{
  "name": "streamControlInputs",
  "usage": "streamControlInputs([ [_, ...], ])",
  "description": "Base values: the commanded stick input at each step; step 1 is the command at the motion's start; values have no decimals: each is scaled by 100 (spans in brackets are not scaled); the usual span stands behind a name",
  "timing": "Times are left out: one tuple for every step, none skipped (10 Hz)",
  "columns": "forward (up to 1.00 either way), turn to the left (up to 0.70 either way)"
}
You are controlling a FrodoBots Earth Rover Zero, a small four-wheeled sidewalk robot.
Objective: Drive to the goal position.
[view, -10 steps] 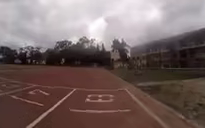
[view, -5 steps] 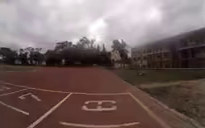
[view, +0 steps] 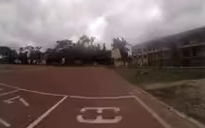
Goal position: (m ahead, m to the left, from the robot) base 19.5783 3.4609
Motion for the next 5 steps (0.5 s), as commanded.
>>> streamControlInputs([
  [70, 0],
  [70, 0],
  [70, -16],
  [70, -22],
  [70, -18],
])
